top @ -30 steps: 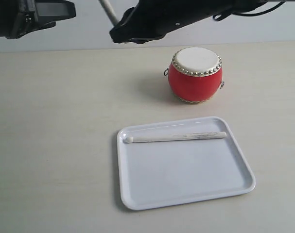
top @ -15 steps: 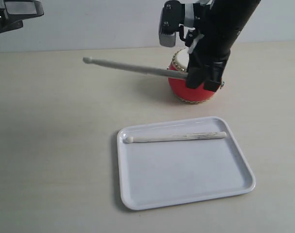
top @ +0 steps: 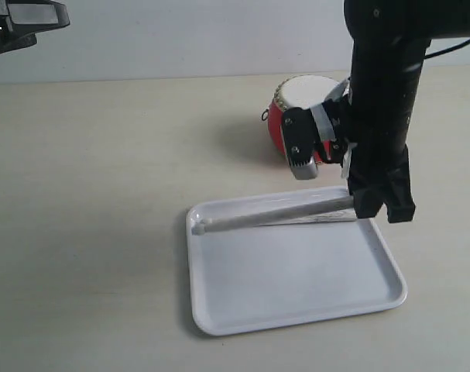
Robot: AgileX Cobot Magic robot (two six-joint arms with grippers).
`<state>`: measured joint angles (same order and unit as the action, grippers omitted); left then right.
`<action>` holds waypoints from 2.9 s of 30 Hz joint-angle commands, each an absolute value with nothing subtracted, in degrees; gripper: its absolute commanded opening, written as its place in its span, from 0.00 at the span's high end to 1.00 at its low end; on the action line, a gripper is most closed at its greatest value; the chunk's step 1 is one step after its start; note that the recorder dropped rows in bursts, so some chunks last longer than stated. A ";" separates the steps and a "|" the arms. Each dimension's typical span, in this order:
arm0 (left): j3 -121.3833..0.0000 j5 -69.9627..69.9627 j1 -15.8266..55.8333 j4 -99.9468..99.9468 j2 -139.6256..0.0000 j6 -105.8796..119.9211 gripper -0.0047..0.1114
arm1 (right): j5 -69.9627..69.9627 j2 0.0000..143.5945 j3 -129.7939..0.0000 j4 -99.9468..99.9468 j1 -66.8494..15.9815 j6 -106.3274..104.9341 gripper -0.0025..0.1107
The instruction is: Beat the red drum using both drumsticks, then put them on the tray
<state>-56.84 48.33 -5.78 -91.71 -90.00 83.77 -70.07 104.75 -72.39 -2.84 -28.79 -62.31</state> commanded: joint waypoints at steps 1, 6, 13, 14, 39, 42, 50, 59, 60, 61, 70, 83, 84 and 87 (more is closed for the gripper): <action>-56.64 48.57 -5.84 -91.97 -89.93 83.46 0.25 | -69.96 104.21 -68.60 -3.41 -30.44 -59.72 0.98; -56.64 49.54 -5.84 -91.97 -89.93 83.46 0.25 | -68.40 104.21 -64.67 -3.43 -32.35 -59.72 0.98; -56.64 50.87 -5.84 -91.97 -89.93 83.46 0.25 | -64.35 104.21 -63.35 -3.55 -32.33 -56.22 0.98; -56.64 50.87 -5.84 -91.97 -89.93 83.46 0.25 | -64.35 104.21 -63.35 -3.55 -32.33 -56.22 0.98; -56.64 51.12 -5.84 -91.97 -89.93 83.46 0.25 | -62.51 109.70 -63.35 -4.94 -32.33 -52.26 0.73; -56.64 51.12 -5.84 -91.97 -89.93 83.46 0.25 | -62.40 109.70 -63.35 -4.94 -32.33 -52.17 0.65; -56.64 51.11 -5.84 -90.93 -89.93 83.56 0.25 | -62.17 109.55 -63.35 -4.74 -32.33 -50.92 0.52; -56.64 51.34 -5.84 -90.95 -89.93 85.20 0.25 | -62.17 101.45 -63.35 -4.74 -32.33 -46.53 0.51; -56.64 51.45 -5.84 -90.95 -89.93 85.20 0.25 | -62.17 99.93 -63.35 -4.74 -32.33 -45.60 0.51; -56.64 51.75 -5.84 -90.95 -89.93 85.33 0.25 | -62.17 98.64 -63.35 -4.74 -32.33 -44.63 0.51; -56.64 56.69 -5.84 -90.95 -89.93 85.31 0.40 | -61.18 79.16 -63.35 -4.47 -32.33 -32.19 0.51; -56.64 62.68 -5.84 -90.75 -89.93 86.84 0.96 | -53.71 62.57 -63.35 -2.97 -32.33 -12.78 0.79; -56.64 62.58 -5.84 -90.60 -89.93 86.89 0.96 | -53.31 62.42 -63.35 -2.97 -32.33 -11.62 0.82; -56.64 60.55 -5.84 -90.60 -89.93 87.38 0.96 | -51.90 62.55 -63.09 -2.85 -32.33 -10.22 0.93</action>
<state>-56.84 61.61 -5.78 -90.59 -90.00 86.56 -53.93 62.65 -63.60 -3.17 -32.21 -12.30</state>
